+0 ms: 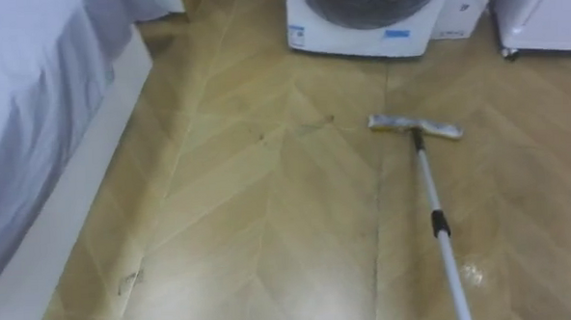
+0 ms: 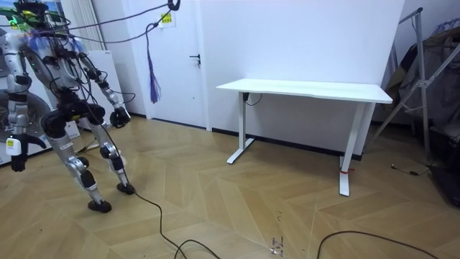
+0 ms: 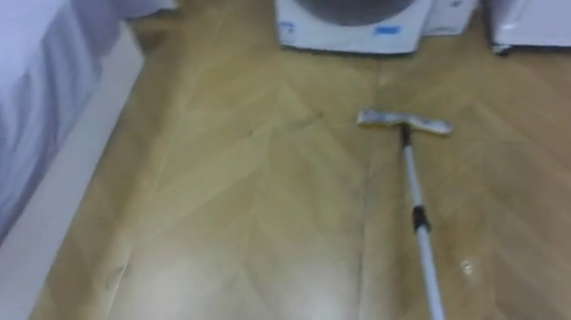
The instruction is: Mop floor
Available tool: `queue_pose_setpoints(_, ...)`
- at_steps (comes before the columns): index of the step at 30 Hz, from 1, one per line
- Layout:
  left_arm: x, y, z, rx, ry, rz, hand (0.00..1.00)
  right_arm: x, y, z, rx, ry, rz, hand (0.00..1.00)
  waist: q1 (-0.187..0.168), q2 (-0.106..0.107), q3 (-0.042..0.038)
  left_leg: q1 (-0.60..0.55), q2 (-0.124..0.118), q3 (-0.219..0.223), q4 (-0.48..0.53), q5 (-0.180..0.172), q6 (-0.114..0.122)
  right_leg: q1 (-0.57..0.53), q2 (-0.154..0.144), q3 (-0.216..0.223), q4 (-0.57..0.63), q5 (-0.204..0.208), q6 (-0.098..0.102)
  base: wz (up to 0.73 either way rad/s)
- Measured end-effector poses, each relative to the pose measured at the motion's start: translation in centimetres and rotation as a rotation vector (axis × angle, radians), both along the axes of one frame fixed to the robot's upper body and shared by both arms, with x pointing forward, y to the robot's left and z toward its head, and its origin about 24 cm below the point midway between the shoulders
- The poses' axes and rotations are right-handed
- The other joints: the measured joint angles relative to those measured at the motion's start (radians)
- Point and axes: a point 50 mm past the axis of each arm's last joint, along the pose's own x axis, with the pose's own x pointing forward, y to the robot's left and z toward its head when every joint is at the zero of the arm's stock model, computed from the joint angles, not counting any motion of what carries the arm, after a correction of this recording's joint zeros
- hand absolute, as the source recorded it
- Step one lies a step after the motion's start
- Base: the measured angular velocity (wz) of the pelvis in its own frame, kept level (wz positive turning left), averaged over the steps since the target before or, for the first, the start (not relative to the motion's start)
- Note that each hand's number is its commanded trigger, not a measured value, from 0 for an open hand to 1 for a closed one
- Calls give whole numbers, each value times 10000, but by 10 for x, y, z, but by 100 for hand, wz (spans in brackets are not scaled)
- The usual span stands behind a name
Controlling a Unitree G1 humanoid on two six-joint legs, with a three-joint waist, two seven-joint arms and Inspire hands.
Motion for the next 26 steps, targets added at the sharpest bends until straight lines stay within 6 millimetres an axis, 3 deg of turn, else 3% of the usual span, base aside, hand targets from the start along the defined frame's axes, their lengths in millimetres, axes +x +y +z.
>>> queue_pose_setpoints(3, 6, -7, 0, -116, -315, -61, 0, -6, 8, -2, 138, 284, 213, 100, -261, -64, 4, 559, 25, -52, -346, 45, -17, 461, 59, -229, -277, 113, 27, -4)
queue_pose_setpoints(5, 8, -8, 0, -128, -439, 0, 0, -6, 13, -3, 277, 312, 66, 100, -338, -160, 10, 1019, 43, -774, -668, 211, 23, 377, 62, -509, 156, 103, 27, -11)
queue_pose_setpoints(6, 6, -7, 1, -84, -452, 85, 0, -4, 17, -4, 379, 301, 64, 100, -244, -131, 32, 1248, 156, -1551, -783, 251, 24, 136, 258, -381, 116, -26, -80, -69)
queue_pose_setpoints(7, 5, -4, 2, 20, -489, 285, 0, 5, 20, -6, 469, 81, 344, 100, -74, -137, 30, 1309, 274, -1862, -749, 225, -16, -65, 462, -112, -770, 601, -366, -72)
queue_pose_setpoints(8, 1, -3, 2, 62, -342, 375, 0, 9, 20, -6, 478, -16, 485, 100, -129, -202, -12, 1274, 346, -1797, -769, 227, -198, 127, 501, -257, -869, 870, -363, -38)
queue_pose_setpoints(9, 0, -1, 2, 145, -261, 287, 0, 20, 20, -6, 466, -262, 742, 100, -314, -378, 82, 1192, 366, -1151, -709, 208, -544, 330, 429, -374, -1009, 992, -441, 43)
queue_pose_setpoints(10, 6, -2, 2, 138, -343, 237, 0, 23, 17, -6, 365, -319, 779, 100, -546, -499, 146, 861, 398, -540, -894, 226, -538, 450, 352, -80, -1094, 992, -441, 76)
queue_pose_setpoints(11, 11, -2, 3, 158, -534, 178, 0, 25, 16, -5, 243, -235, 772, 100, -583, -607, 174, 363, 309, -238, -1172, 604, -305, 492, 247, 400, -1127, 962, -392, 70)
queue_pose_setpoints(13, 6, 0, 3, 273, -436, 207, 0, 26, 15, -5, 234, -49, 720, 100, -510, -658, 161, 437, 228, 138, -1104, 1053, -235, 630, 127, 647, -1130, 943, -234, 17)
queue_pose_setpoints(17, 2, -4, 1, 134, -150, 274, 0, 41, 16, -5, 378, -532, 382, 100, -311, -617, 165, 742, 20, 196, -1085, 1046, -223, 962, 39, 393, -1355, 976, -112, -6)
queue_pose_setpoints(21, 7, -9, 1, 40, -257, 182, 0, 44, 21, -6, 650, -828, -185, 100, -309, -394, 139, 751, 5, 229, -1085, 971, -103, 994, 38, 402, -1364, 955, -76, 0)
queue_pose_setpoints(26, 6, -10, 0, 93, -168, -94, 0, 43, 20, -6, 695, -824, -200, 100, -316, -325, 116, 742, 9, 148, -1068, 956, -95, 1002, 62, 196, -1295, 901, 9, -3)
